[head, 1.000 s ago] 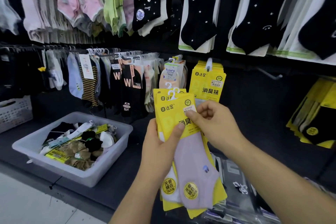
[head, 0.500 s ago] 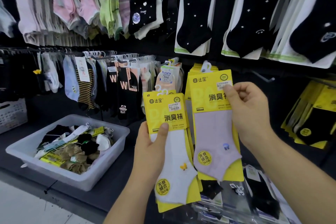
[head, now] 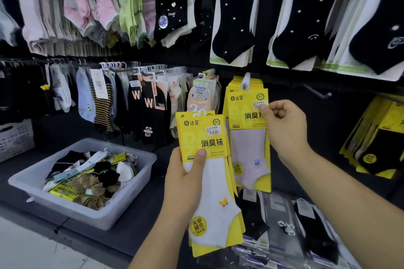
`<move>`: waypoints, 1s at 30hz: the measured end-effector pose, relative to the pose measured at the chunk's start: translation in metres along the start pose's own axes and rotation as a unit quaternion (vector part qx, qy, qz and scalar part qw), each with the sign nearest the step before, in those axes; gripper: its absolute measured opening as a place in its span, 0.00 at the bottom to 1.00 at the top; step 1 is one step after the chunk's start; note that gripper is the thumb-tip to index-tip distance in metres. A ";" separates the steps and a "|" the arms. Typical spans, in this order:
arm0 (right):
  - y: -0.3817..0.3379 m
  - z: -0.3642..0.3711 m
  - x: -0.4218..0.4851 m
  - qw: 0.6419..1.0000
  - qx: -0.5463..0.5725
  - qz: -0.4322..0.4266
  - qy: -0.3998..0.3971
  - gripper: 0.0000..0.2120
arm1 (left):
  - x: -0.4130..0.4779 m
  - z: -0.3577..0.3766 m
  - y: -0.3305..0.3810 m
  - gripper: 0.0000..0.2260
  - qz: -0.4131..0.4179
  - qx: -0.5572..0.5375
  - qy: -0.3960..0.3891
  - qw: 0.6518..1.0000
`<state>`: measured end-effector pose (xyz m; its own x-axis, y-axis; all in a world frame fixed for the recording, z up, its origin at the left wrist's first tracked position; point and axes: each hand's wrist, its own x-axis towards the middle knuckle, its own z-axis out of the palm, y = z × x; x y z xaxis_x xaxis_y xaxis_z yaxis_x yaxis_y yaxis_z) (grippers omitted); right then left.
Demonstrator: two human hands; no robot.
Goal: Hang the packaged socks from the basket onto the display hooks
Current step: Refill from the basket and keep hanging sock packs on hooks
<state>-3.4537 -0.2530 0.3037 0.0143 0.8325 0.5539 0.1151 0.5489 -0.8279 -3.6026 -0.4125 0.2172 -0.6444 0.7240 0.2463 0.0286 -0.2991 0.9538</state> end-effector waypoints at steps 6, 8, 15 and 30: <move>0.011 0.004 -0.007 0.998 -0.044 0.033 0.017 0.09 | -0.002 0.002 0.003 0.04 0.002 -0.003 -0.011 1.000; 0.006 0.004 -0.018 0.998 -0.049 0.041 0.011 0.10 | -0.003 0.003 0.004 0.05 0.002 -0.007 -0.017 1.000; -0.025 0.015 -0.067 0.980 0.016 0.056 -0.192 0.14 | -0.007 0.005 0.010 0.04 -0.002 -0.043 -0.032 0.999; -0.019 0.001 -0.060 0.926 0.153 0.237 -0.253 0.11 | -0.007 0.007 0.007 0.10 -0.003 -0.080 -0.047 0.996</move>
<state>-3.4576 -0.3127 0.2860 -0.4843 0.8717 0.0744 -0.0726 0.0447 -0.9964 -3.5927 -0.4156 0.2237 -0.5697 0.7785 0.2635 -0.1013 -0.3846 0.9175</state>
